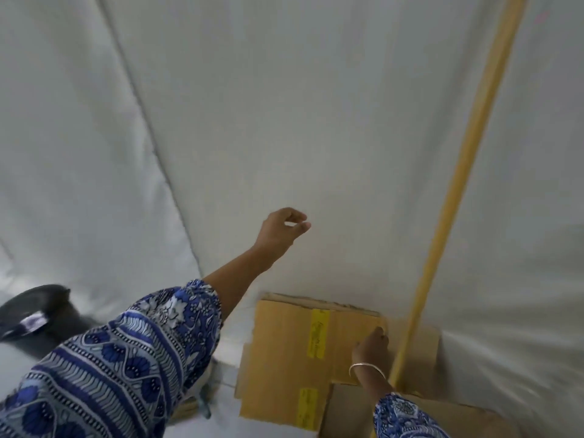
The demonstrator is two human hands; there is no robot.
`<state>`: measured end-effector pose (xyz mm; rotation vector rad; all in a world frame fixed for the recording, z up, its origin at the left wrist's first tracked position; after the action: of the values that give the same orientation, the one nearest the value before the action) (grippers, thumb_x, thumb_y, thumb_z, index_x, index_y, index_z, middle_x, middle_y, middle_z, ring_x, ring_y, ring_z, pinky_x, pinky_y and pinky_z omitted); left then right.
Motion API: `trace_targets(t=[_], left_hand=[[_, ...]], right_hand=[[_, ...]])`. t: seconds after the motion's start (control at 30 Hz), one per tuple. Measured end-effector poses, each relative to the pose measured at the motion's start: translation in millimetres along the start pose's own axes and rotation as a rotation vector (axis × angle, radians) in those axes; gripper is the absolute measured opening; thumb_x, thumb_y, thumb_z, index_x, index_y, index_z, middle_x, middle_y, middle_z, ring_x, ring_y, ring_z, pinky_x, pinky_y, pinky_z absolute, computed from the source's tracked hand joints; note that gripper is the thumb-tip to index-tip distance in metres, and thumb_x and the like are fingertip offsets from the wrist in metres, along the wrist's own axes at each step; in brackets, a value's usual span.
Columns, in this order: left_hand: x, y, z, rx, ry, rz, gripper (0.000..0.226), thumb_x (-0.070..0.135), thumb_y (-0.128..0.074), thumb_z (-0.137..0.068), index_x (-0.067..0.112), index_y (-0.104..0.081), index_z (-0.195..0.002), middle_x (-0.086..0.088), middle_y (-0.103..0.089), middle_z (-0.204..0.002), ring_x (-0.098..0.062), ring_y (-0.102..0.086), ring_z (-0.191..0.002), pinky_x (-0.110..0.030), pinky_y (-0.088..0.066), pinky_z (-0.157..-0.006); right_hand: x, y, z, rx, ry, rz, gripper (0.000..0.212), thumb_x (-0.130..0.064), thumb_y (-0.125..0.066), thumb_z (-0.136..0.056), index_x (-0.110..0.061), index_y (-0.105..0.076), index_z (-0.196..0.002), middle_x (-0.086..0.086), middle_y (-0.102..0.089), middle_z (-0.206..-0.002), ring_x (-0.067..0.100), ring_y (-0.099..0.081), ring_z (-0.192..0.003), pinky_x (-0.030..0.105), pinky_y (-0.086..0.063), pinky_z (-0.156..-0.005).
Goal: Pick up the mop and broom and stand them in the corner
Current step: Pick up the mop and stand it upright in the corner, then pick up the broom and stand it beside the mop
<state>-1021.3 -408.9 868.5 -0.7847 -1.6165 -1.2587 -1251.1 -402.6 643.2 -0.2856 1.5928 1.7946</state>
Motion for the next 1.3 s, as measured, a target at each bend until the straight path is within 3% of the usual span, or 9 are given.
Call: trace_targets(t=[0.13, 0.33, 0.4, 0.53, 0.8, 1.1, 1.2, 1.3], left_hand=[[-88, 149, 69, 0.143, 0.122, -0.08, 0.025, 0.022, -0.06, -0.086, 0.007, -0.062, -0.106, -0.004, -0.061, -0.107, -0.017, -0.057, -0.091, -0.025, -0.048, -0.066], [-230, 377, 216, 0.278, 0.36, -0.234, 0.019, 0.019, -0.062, -0.084, 0.006, -0.064, -0.098, -0.011, -0.067, -0.106, -0.022, -0.06, -0.09, -0.028, -0.046, -0.079], [-265, 441, 255, 0.327, 0.416, -0.243, 0.017, 0.018, -0.061, -0.084, 0.006, -0.062, -0.096, -0.012, -0.067, -0.105, -0.024, -0.061, -0.094, -0.031, -0.047, -0.085], [-320, 532, 299, 0.377, 0.498, -0.281, 0.023, 0.016, -0.058, -0.086, 0.0, -0.061, -0.102, -0.017, -0.065, -0.11, -0.028, -0.059, -0.099, -0.031, -0.043, -0.081], [-471, 661, 307, 0.351, 0.677, -0.324, 0.031, 0.024, -0.058, -0.087, 0.005, -0.06, -0.111, -0.013, -0.062, -0.121, -0.026, -0.058, -0.108, -0.031, -0.044, -0.089], [-718, 750, 285, 0.318, 1.017, -0.27, 0.03, 0.022, -0.057, -0.087, -0.002, -0.059, -0.106, -0.018, -0.064, -0.111, -0.031, -0.056, -0.106, -0.032, -0.042, -0.086], [-792, 750, 263, 0.272, 1.098, -0.227, 0.022, 0.024, -0.057, -0.087, 0.003, -0.057, -0.082, -0.016, -0.061, -0.09, -0.027, -0.058, -0.087, -0.035, -0.045, -0.079], [-890, 739, 243, 0.314, 1.187, -0.145, 0.037, 0.027, -0.056, -0.087, 0.01, -0.043, -0.058, -0.012, -0.056, -0.066, -0.034, -0.065, -0.078, -0.041, -0.051, -0.08]], right_hand=[[-99, -48, 80, -0.081, 0.207, -0.008, 0.04, -0.002, -0.051, -0.086, 0.004, -0.037, -0.123, 0.029, -0.043, -0.128, 0.046, -0.053, -0.107, 0.048, -0.048, -0.083], [-233, -145, 224, -0.148, 0.445, -0.014, 0.026, 0.001, -0.054, -0.081, 0.008, -0.047, -0.105, 0.036, -0.051, -0.114, 0.048, -0.055, -0.099, 0.05, -0.046, -0.081], [-273, -186, 271, -0.206, 0.5, -0.015, 0.032, 0.001, -0.055, -0.08, 0.007, -0.047, -0.111, 0.036, -0.05, -0.118, 0.047, -0.053, -0.104, 0.049, -0.045, -0.085], [-331, -261, 348, -0.313, 0.588, 0.057, 0.035, -0.002, -0.055, -0.082, 0.006, -0.045, -0.115, 0.032, -0.048, -0.123, 0.045, -0.052, -0.108, 0.046, -0.044, -0.089], [-407, -445, 420, -0.478, 0.622, 0.155, 0.035, -0.008, -0.055, -0.085, 0.0, -0.045, -0.117, 0.024, -0.049, -0.125, 0.04, -0.054, -0.107, 0.044, -0.046, -0.088], [-423, -686, 432, -0.611, 0.437, 0.324, 0.036, -0.006, -0.056, -0.084, 0.0, -0.045, -0.117, 0.024, -0.049, -0.125, 0.04, -0.054, -0.106, 0.043, -0.047, -0.087], [-412, -755, 425, -0.643, 0.408, 0.363, 0.038, -0.006, -0.06, -0.081, 0.0, -0.047, -0.116, 0.026, -0.05, -0.123, 0.04, -0.054, -0.107, 0.044, -0.047, -0.088], [-387, -842, 416, -0.672, 0.42, 0.447, 0.043, -0.007, -0.063, -0.079, 0.0, -0.046, -0.118, 0.027, -0.05, -0.122, 0.041, -0.05, -0.111, 0.046, -0.045, -0.091]])
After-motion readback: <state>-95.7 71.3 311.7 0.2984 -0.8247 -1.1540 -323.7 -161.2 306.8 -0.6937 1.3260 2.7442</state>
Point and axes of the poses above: each hand's wrist, its own z-axis away from the middle knuckle, its own y-axis out of the back of the hand, x = y × z, the point moved 7 cm from there along -z, towards the middle knuckle
